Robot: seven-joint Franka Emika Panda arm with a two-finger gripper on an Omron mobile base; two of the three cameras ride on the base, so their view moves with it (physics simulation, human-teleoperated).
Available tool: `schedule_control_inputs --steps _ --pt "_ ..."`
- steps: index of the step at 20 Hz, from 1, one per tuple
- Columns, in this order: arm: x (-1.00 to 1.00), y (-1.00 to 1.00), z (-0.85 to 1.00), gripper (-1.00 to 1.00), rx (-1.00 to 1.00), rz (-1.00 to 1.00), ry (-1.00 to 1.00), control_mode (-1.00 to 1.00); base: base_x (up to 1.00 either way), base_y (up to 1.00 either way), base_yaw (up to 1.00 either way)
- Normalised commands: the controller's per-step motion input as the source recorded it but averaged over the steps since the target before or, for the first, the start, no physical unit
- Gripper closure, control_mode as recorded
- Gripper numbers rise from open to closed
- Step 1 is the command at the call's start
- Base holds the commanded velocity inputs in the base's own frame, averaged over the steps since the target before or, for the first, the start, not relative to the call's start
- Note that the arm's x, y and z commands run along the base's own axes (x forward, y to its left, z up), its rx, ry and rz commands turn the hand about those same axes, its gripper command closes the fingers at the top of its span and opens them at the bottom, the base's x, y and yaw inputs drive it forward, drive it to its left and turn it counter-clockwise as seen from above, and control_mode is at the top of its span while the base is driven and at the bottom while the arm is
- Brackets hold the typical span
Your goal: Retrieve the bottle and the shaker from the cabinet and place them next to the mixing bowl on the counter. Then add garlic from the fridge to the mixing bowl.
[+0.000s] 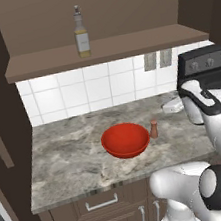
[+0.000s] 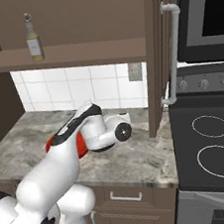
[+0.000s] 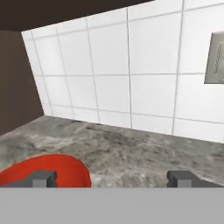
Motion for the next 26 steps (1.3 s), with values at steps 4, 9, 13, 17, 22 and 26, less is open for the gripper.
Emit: schedule_control_inputs --steps 4,9,13,17,22,26 --pt "-0.22 0.13 0.66 -1.0 0.0 -0.39 0.23 -1.0 0.0 0.0 0.0" --pt "-0.3 0.29 0.95 -1.0 -0.04 -0.23 0.21 -1.0 0.0 0.0 0.0" --pt "-0.41 0.23 0.93 -1.0 -0.05 -0.15 0.08 -1.0 0.0 0.0 0.0" --pt "-0.68 0.12 0.87 -1.0 0.0 -0.1 0.0 -1.0 0.0 0.0 0.0" --pt "-0.88 0.18 0.84 -1.0 0.0 -0.02 -0.04 -1.0 0.0 0.0 0.0" --pt "-0.81 0.39 0.78 -1.0 0.0 0.0 -0.16 -1.0 0.0 0.0 0.0"
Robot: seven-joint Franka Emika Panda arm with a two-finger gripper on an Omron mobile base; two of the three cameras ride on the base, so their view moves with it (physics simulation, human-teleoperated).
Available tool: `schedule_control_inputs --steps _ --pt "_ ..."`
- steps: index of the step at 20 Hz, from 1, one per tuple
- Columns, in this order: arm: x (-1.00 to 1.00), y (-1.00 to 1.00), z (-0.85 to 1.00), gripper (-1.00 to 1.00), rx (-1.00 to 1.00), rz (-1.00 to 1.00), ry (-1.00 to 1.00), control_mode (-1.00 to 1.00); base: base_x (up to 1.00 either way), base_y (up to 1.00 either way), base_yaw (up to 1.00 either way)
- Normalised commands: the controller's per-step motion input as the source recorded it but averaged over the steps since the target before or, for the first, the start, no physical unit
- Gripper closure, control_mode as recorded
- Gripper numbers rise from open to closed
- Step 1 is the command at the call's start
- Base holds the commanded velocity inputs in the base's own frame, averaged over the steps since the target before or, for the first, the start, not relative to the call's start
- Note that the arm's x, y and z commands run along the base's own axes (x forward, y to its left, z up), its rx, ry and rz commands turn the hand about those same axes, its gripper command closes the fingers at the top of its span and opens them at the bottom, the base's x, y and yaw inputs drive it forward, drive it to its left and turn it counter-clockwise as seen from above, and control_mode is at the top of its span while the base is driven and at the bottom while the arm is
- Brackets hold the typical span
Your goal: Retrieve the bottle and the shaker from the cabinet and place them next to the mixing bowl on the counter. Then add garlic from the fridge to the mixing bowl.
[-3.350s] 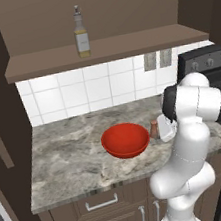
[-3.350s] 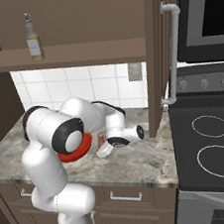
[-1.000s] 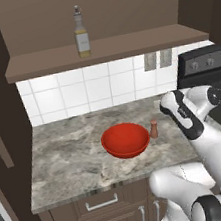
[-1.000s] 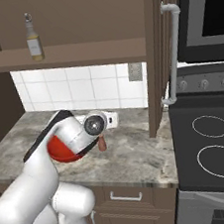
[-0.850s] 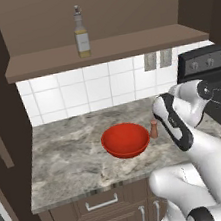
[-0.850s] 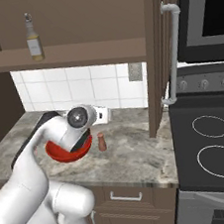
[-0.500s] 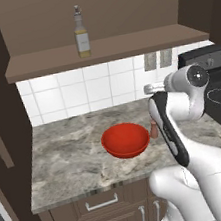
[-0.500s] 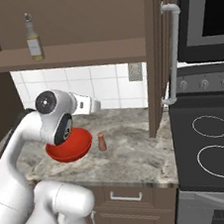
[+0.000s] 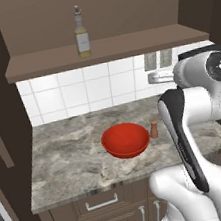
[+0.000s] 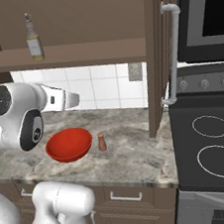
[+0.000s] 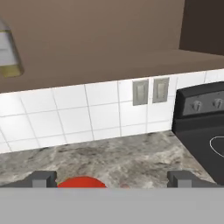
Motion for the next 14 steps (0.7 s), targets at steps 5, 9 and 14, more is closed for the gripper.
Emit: schedule_control_inputs --steps 5,9,14 --pt "-0.69 0.62 0.69 -1.0 0.0 0.1 -0.11 -1.0 0.0 0.0 0.0" --pt "-0.59 0.69 0.65 -1.0 0.0 0.25 -0.03 -1.0 0.0 0.0 0.0" --pt "-0.28 0.56 0.61 -1.0 0.0 0.34 0.0 -1.0 0.0 0.0 0.0"
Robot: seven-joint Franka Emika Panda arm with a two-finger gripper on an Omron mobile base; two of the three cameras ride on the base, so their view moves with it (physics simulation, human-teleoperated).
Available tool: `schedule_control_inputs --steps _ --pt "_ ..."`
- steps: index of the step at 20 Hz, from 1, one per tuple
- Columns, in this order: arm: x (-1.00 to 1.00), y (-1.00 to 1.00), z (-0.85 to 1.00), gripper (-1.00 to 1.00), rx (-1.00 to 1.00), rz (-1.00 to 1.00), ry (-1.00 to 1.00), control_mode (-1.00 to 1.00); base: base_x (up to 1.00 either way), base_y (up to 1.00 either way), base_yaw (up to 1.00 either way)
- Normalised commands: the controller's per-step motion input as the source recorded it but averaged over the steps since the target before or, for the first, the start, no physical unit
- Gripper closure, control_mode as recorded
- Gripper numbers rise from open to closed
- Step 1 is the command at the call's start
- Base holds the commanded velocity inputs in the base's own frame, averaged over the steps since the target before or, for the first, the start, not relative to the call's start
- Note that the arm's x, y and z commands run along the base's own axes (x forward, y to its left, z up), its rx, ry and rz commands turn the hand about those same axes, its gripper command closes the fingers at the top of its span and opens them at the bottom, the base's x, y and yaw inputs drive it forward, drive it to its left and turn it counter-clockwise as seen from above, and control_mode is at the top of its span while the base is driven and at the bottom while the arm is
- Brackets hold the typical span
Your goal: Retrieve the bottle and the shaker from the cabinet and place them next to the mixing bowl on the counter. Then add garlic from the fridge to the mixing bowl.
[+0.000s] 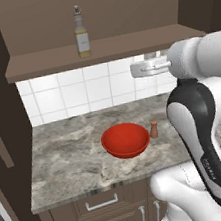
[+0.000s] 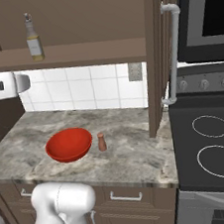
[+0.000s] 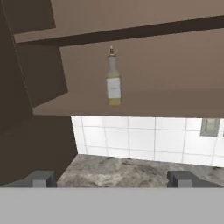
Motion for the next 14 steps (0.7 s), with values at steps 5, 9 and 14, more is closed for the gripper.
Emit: schedule_control_inputs --steps 5,9,14 --pt "-0.05 0.06 0.27 -1.0 0.02 0.3 -0.02 -1.0 0.0 0.0 0.0" --pt "0.1 0.01 0.01 -1.0 0.0 0.05 0.0 -1.0 0.0 0.0 0.0" --pt "0.12 0.02 -0.17 -1.0 -0.01 -0.01 -0.03 -1.0 0.0 0.0 0.0"
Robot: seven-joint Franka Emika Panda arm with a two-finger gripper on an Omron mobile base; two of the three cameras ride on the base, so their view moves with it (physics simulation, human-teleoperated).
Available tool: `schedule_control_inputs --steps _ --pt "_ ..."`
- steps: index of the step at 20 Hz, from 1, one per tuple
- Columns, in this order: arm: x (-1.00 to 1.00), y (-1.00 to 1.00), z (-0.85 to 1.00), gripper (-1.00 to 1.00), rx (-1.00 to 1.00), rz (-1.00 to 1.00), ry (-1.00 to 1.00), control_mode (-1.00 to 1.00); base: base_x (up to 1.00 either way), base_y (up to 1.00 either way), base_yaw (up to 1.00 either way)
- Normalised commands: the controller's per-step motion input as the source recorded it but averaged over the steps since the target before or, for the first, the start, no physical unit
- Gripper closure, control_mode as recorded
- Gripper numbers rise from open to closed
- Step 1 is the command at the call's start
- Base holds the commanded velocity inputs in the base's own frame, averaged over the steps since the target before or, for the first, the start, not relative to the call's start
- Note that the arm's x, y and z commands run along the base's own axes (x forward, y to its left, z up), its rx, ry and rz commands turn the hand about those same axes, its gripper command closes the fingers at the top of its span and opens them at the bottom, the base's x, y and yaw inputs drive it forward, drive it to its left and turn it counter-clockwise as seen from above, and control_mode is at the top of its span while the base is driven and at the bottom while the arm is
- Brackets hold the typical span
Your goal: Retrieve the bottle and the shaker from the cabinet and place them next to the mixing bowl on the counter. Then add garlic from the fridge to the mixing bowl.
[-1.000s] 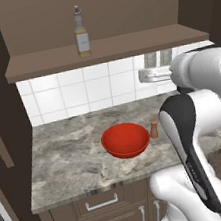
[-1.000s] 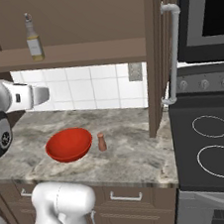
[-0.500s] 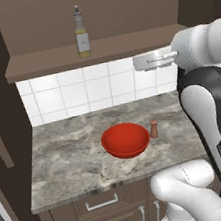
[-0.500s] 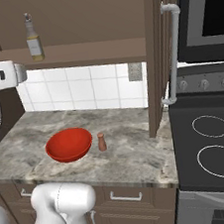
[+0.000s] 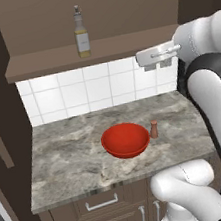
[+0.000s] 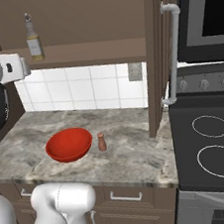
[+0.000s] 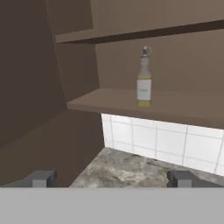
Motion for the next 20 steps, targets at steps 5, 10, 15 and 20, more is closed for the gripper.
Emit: schedule_control_inputs --steps 5,10,15,20 --pt "0.18 0.03 -0.12 -1.0 -0.02 -0.08 0.0 -1.0 0.0 0.0 0.0" --pt "0.39 0.04 0.0 -1.0 0.0 -0.13 0.0 -1.0 0.0 0.0 0.0" --pt "0.51 0.09 0.0 -1.0 0.0 -0.2 0.0 -1.0 0.0 0.0 0.0" --pt "0.26 0.09 0.0 -1.0 0.0 -0.1 0.0 -1.0 0.0 0.0 0.0"
